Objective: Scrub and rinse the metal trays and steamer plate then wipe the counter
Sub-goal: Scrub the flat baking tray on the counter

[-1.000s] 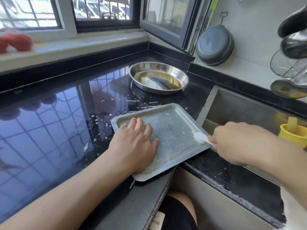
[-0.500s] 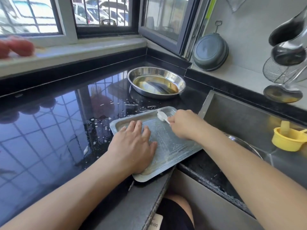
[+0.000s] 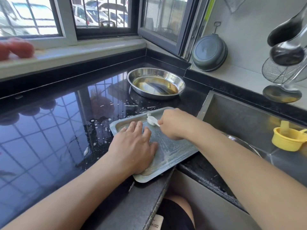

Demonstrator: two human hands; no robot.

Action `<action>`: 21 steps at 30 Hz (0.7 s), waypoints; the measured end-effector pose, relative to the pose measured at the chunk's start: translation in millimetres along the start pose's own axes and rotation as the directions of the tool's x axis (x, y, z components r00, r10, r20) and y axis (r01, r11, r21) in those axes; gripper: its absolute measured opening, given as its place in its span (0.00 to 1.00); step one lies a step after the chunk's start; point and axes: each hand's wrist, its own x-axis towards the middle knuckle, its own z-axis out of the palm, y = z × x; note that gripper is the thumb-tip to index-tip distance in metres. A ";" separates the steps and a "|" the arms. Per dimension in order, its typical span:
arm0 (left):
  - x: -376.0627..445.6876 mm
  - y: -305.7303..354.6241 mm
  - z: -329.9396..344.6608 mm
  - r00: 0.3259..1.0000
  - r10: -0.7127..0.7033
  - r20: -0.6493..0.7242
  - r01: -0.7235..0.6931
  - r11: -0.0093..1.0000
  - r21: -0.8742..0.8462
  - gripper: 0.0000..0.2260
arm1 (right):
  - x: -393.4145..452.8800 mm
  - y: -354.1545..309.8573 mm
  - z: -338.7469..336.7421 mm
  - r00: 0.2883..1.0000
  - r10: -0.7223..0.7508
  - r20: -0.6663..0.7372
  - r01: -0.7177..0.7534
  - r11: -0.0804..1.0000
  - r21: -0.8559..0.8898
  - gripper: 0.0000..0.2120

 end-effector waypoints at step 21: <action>2.3 -3.4 3.3 0.999 0.030 -0.019 -0.031 0.999 -0.035 0.27 | 34.0 72.7 4.9 0.946 -0.119 -0.303 0.161 0.980 0.117 0.10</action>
